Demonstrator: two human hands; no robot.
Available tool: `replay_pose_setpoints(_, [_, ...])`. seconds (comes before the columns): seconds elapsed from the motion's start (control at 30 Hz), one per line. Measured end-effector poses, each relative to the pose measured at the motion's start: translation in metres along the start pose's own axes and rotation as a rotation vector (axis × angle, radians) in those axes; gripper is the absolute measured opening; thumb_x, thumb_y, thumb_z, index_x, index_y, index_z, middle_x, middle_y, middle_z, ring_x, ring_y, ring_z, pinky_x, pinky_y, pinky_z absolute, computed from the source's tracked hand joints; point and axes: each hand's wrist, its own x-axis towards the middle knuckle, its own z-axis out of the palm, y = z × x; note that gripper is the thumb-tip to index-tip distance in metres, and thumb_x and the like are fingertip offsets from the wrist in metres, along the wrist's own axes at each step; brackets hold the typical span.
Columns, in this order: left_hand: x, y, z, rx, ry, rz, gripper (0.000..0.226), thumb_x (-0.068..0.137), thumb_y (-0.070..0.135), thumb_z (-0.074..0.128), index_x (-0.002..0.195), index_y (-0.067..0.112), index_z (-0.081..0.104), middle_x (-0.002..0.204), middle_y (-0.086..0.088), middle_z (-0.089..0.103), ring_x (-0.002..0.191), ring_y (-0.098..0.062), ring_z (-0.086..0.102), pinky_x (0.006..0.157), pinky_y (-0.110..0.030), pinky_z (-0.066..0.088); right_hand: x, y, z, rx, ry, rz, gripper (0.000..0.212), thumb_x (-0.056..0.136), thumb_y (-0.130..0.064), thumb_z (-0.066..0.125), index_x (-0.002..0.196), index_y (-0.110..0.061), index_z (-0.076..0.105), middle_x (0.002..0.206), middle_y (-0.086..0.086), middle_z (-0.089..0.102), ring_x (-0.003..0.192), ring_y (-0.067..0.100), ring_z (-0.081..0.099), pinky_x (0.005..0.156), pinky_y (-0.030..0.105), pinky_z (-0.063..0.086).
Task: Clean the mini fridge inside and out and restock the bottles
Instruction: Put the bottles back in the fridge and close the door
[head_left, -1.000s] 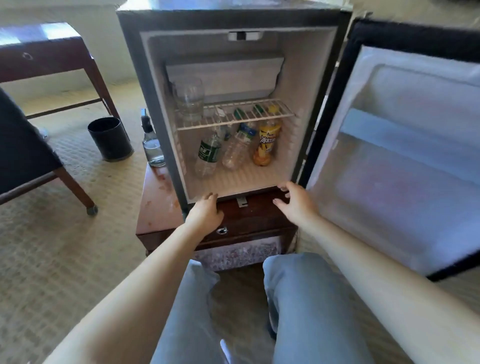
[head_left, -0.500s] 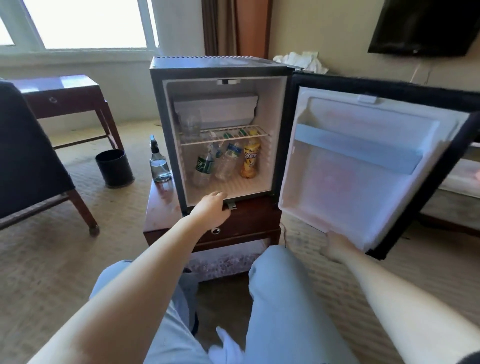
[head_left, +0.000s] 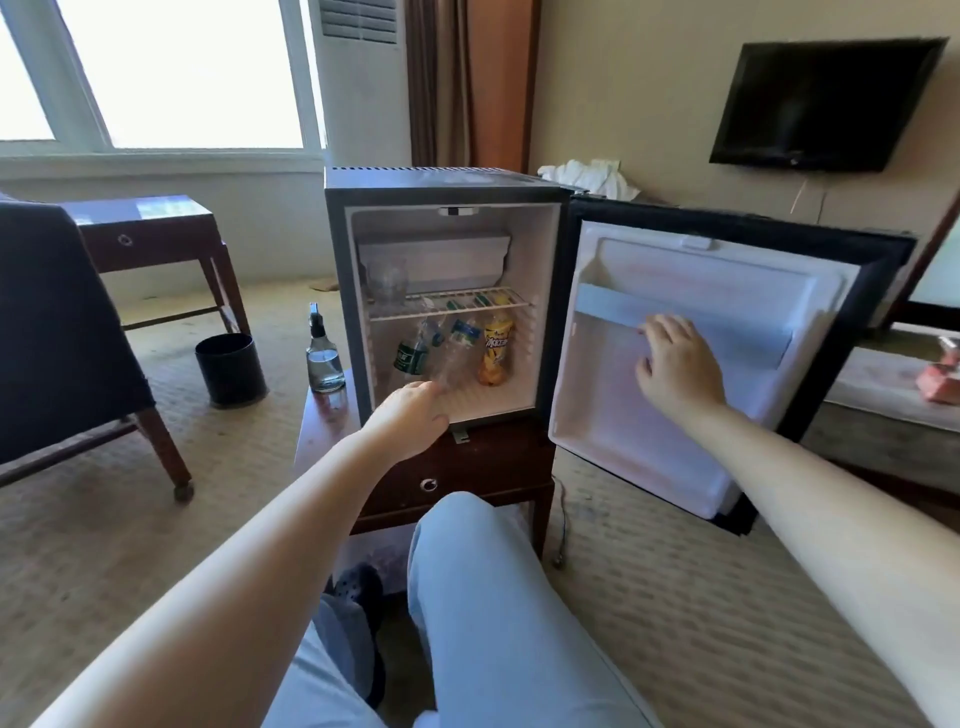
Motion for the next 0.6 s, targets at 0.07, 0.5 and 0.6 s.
replay_pose_setpoints(0.07, [0.004, 0.013, -0.003, -0.009, 0.004, 0.037, 0.05, 0.096, 0.022, 0.048, 0.144, 0.013, 0.037, 0.145, -0.008, 0.043, 0.133, -0.024, 0.039, 0.104, -0.029, 0.032, 0.017, 0.011, -0.016, -0.087, 0.009, 0.066, 0.038, 0.075, -0.003, 0.063, 0.113, 0.004, 0.058, 0.112, 0.021, 0.06, 0.109, 0.039, 0.051, 0.097, 0.044, 0.04])
replay_pose_setpoints(0.5, [0.003, 0.031, -0.01, -0.007, -0.046, 0.139, 0.053, 0.095, 0.027, 0.05, 0.145, 0.018, 0.035, 0.146, -0.004, 0.042, 0.132, -0.023, 0.04, 0.104, -0.031, 0.034, 0.011, 0.019, -0.014, -0.3, -0.246, 0.321, 0.064, 0.08, -0.032, 0.067, 0.131, -0.005, 0.04, 0.133, 0.017, 0.039, 0.116, 0.035, 0.045, 0.098, 0.041, 0.033])
replay_pose_setpoints(0.6, [-0.001, 0.025, -0.015, -0.001, -0.031, 0.134, 0.053, 0.095, 0.027, 0.051, 0.145, 0.018, 0.036, 0.144, -0.004, 0.044, 0.131, -0.022, 0.041, 0.103, -0.028, 0.034, 0.015, 0.011, -0.02, -0.349, -0.248, 0.308, 0.061, 0.082, -0.037, 0.063, 0.13, -0.007, 0.04, 0.13, 0.015, 0.042, 0.117, 0.034, 0.041, 0.095, 0.039, 0.036])
